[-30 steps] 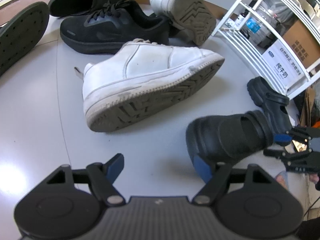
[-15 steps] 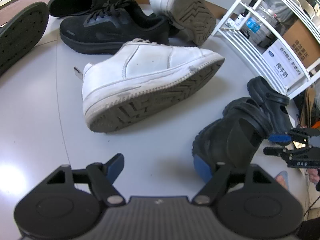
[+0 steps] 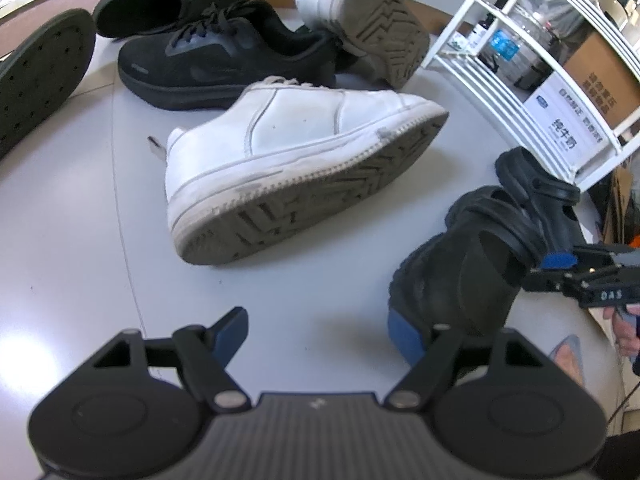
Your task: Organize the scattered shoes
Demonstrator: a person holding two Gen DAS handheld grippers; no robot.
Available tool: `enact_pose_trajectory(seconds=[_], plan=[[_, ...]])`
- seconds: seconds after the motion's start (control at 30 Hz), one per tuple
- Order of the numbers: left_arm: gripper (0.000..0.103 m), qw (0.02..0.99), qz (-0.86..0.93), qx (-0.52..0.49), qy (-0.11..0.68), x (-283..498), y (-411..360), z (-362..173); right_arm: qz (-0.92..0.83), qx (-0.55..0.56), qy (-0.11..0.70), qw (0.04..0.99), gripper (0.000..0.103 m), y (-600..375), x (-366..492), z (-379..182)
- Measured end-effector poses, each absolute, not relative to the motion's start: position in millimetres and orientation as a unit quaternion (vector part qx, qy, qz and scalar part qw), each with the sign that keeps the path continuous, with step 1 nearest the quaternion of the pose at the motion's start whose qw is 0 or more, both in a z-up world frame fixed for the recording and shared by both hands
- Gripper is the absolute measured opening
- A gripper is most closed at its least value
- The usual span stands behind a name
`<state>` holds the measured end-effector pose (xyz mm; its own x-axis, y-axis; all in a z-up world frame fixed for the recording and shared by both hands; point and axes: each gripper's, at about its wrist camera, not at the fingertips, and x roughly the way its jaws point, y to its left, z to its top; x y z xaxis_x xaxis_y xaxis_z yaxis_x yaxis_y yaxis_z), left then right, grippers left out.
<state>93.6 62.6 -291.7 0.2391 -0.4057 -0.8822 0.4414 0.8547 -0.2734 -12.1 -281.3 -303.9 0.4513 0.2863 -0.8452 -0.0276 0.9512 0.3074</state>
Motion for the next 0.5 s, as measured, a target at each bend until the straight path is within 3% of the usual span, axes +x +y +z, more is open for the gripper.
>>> enact_pose_trajectory(seconds=[0.1,0.23,0.4,0.5], plan=[[0.079,0.787,-0.268,0.014,0.555,94.0,63.5,-291.5,0.090,0.128,0.518,0.841,0.065,-283.3,-8.1,-306.1],[0.079,0.788,-0.268,0.014,0.555,93.8,63.7,-291.3,0.097,0.114,0.513,0.845,0.048,-283.2,-5.7,-305.1],[0.079,0.787,-0.268,0.015,0.556,92.7,64.3,-291.9,0.103,0.102,0.512,0.847,0.040,-286.1,-3.2,-302.5],[0.079,0.787,-0.267,0.014,0.556,93.2,65.0,-291.9,0.104,0.095,0.510,0.848,0.028,-287.6,-2.2,-300.2]])
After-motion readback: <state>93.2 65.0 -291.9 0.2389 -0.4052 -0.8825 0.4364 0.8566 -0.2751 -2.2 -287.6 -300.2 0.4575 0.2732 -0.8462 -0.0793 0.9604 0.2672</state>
